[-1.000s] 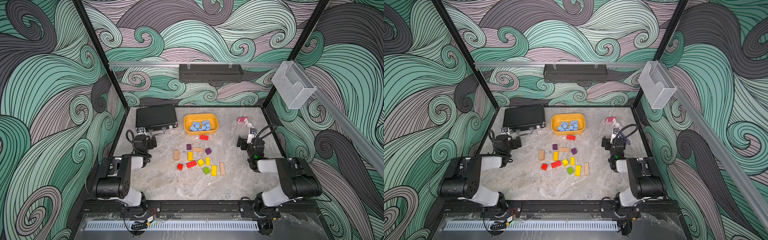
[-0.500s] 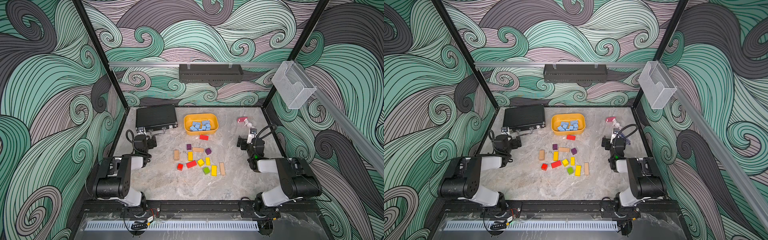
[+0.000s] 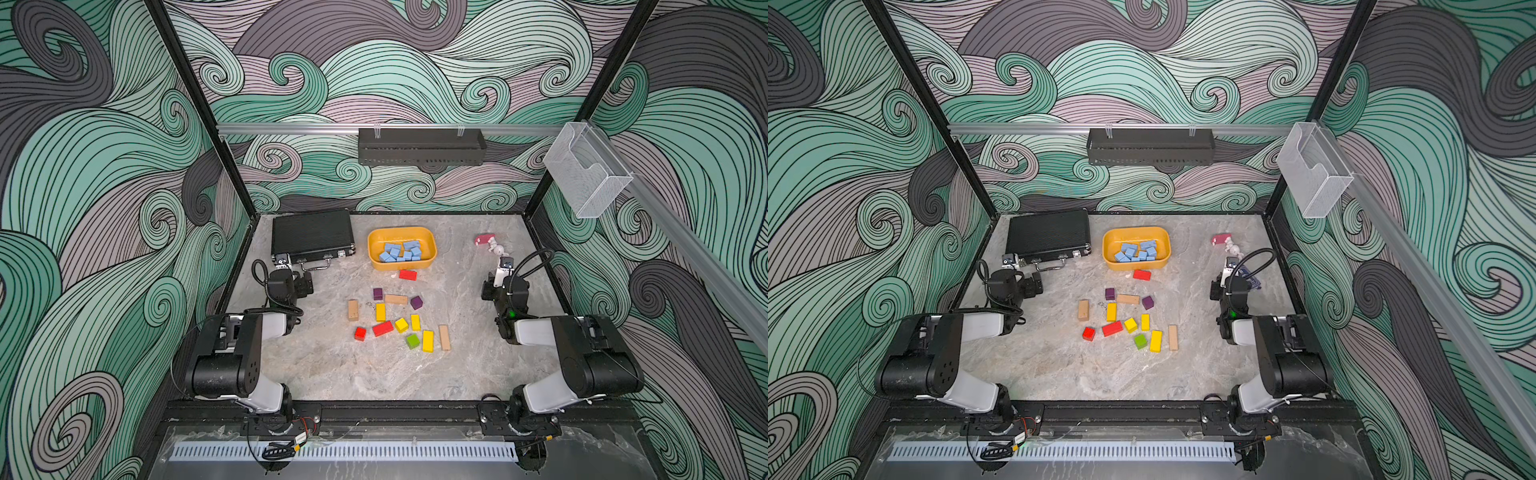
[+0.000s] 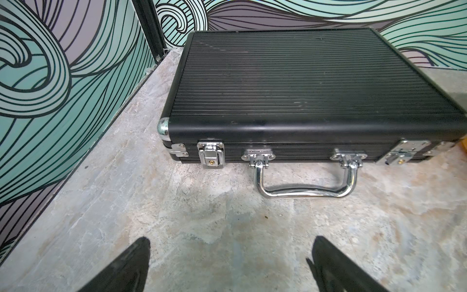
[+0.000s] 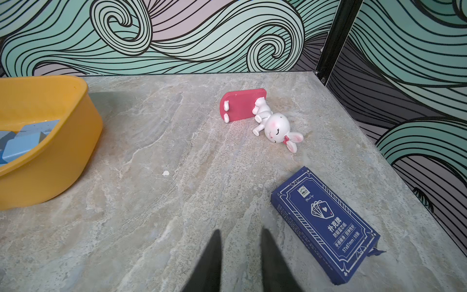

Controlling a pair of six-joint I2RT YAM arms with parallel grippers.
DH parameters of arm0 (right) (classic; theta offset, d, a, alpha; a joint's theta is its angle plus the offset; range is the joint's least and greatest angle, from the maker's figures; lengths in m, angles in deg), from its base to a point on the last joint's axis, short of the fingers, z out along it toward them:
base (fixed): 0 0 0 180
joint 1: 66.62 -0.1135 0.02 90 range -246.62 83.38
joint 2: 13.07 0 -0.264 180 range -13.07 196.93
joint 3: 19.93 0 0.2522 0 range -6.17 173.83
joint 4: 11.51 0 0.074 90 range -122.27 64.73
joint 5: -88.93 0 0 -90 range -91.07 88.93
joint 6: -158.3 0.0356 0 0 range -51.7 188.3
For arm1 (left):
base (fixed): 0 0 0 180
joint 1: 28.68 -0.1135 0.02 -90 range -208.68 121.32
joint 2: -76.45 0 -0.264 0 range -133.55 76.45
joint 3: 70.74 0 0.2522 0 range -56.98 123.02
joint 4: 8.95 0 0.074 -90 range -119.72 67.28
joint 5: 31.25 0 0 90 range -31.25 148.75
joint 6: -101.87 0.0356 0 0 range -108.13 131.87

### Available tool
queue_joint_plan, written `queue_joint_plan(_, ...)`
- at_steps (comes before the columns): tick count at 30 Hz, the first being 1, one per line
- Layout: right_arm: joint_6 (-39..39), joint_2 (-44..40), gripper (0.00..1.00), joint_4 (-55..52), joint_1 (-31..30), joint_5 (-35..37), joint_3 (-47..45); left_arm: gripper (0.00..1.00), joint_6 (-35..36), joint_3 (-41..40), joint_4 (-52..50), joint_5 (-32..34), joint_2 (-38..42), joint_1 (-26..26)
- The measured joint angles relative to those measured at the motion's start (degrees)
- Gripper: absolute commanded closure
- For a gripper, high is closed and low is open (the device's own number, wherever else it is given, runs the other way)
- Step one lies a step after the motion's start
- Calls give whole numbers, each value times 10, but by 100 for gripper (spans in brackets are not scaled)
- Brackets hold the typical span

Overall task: Pick out the blue building blocks
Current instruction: Reset both arms

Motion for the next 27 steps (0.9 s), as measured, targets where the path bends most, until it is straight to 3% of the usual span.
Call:
queue_joint_plan(1,2,0,80,0,0,0,0,2,0,0,0,0,0,0)
queue_joint_plan(2,4,0,3,0,0,-1,0,1,0,0,0,0,0,0)
queue_joint_plan(27,-1,0,1,-4,0,-1,0,1,0,0,0,0,0,0)
